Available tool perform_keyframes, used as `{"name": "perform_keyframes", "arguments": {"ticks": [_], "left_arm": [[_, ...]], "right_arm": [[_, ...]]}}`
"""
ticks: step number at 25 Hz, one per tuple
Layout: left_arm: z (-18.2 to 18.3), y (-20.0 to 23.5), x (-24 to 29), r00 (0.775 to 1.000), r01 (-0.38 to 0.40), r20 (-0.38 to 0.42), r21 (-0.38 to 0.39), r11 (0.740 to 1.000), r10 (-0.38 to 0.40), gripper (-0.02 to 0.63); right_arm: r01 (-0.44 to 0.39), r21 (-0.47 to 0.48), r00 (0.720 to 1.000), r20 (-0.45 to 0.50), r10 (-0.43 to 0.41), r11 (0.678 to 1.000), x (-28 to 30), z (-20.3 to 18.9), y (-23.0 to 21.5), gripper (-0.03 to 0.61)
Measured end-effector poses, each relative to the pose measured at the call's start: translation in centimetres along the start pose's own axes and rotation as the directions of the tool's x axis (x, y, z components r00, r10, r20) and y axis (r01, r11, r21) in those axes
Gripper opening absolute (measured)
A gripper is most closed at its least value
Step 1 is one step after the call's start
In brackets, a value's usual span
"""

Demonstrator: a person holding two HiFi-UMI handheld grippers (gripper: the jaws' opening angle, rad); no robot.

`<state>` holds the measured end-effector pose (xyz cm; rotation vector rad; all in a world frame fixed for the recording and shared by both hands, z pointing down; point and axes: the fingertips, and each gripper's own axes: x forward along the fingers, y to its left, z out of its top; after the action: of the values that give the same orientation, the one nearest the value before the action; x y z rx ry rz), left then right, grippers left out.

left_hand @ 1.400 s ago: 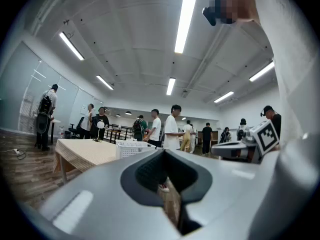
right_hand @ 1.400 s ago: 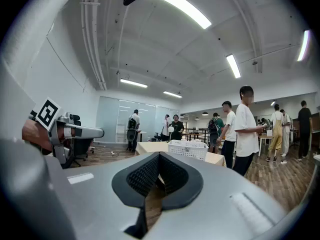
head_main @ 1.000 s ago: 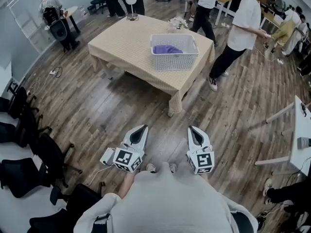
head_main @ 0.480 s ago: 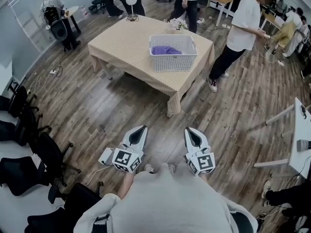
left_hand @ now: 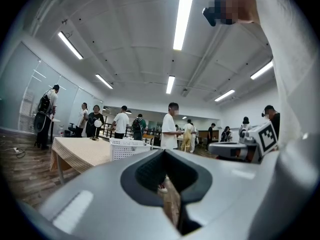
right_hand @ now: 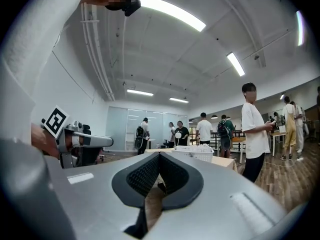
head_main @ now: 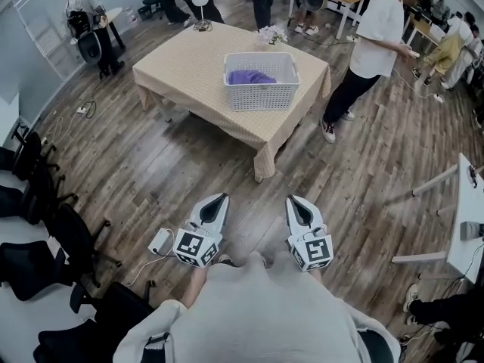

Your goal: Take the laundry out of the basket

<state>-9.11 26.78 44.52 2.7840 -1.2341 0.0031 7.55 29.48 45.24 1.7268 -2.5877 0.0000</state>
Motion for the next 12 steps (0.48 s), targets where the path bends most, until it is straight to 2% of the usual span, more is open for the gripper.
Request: {"name": "perform_keyframes", "arguments": {"ticks": [12], "left_arm": [[-0.3, -1.4, 3.1, 1.000, 0.010, -0.010, 0.007, 1.000, -0.010, 0.009]], "right_arm": [[-0.012, 0.012, 1.000, -0.023, 0.013, 1.000, -0.2, -1.1, -2.7, -0.002]]}}
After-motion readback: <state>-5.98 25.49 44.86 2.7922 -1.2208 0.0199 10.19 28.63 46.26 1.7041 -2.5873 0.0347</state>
